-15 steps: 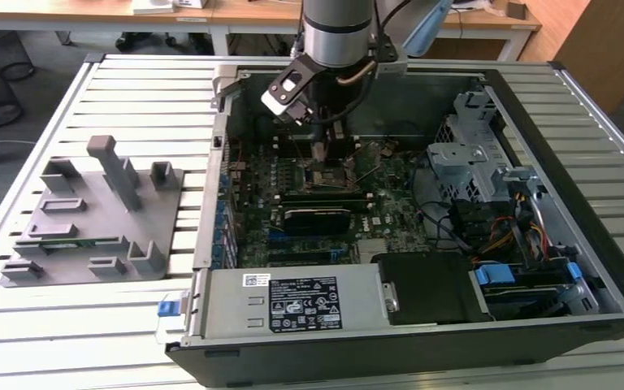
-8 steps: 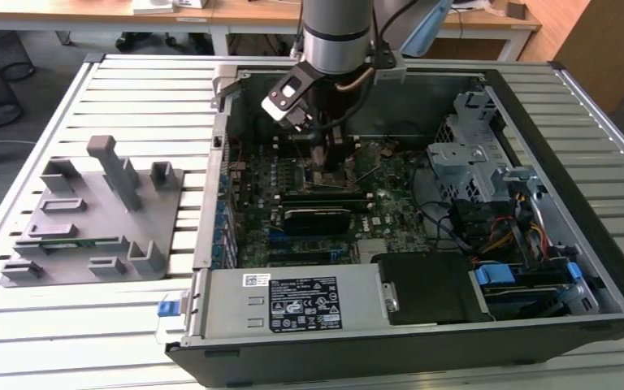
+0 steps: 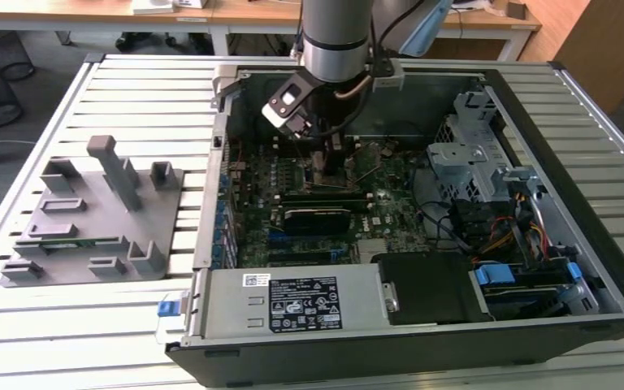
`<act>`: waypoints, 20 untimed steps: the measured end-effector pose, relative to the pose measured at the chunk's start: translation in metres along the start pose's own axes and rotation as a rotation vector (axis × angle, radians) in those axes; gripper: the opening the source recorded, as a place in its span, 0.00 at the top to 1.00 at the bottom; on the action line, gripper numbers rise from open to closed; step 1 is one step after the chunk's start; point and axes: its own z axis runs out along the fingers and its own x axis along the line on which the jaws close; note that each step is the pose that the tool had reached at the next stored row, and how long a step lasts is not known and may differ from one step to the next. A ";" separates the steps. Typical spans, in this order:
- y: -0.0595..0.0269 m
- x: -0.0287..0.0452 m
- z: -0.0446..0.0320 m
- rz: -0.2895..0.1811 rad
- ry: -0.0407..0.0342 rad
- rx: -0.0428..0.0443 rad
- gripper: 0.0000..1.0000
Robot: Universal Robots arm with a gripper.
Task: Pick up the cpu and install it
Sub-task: 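Place the cpu into insertion slot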
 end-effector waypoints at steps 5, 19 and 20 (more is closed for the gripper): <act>0.0010 -0.0001 0.0042 0.007 -0.0003 -0.0001 0.46; 0.0009 -0.0002 0.0184 0.013 -0.0005 -0.0003 0.46; 0.0009 -0.0002 0.0191 0.013 -0.0006 -0.0003 0.46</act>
